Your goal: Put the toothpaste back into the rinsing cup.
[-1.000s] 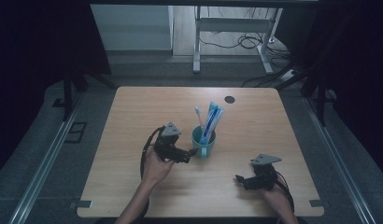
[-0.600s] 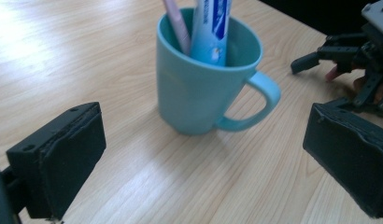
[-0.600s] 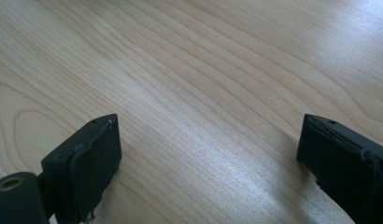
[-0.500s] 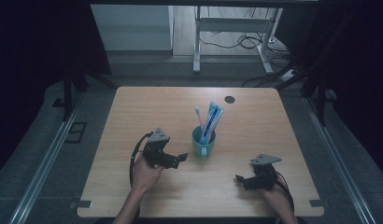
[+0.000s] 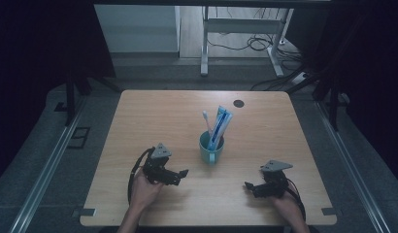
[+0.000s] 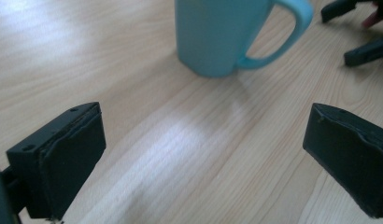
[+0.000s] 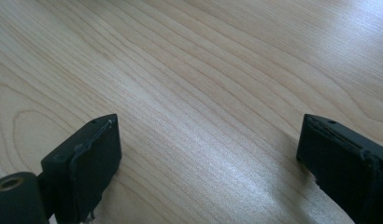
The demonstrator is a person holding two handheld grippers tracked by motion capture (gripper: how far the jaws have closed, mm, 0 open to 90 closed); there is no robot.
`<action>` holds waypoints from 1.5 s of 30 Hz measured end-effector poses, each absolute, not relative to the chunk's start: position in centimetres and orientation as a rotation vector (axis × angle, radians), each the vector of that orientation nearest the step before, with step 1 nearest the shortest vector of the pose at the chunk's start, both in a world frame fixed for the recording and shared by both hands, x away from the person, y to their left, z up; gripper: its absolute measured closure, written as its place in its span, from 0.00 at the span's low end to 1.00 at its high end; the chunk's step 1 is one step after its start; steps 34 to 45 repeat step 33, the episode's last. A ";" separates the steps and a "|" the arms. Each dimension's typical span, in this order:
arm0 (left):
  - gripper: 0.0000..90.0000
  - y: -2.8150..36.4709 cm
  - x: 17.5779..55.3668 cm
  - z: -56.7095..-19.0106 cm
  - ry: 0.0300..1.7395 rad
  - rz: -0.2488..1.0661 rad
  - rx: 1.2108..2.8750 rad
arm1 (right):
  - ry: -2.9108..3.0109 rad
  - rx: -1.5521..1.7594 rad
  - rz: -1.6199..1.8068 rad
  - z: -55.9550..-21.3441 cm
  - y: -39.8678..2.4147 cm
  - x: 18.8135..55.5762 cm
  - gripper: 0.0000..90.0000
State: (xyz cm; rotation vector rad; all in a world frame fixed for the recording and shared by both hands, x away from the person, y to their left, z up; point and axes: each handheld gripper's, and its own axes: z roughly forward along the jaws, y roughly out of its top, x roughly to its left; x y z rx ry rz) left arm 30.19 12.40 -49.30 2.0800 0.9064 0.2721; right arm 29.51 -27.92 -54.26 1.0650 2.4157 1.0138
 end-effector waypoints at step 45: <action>0.00 12.3 28.5 -54.5 0.992 0.345 2.241 | 2.414 1.068 1.015 -54.3 -27.9 29.5 0.07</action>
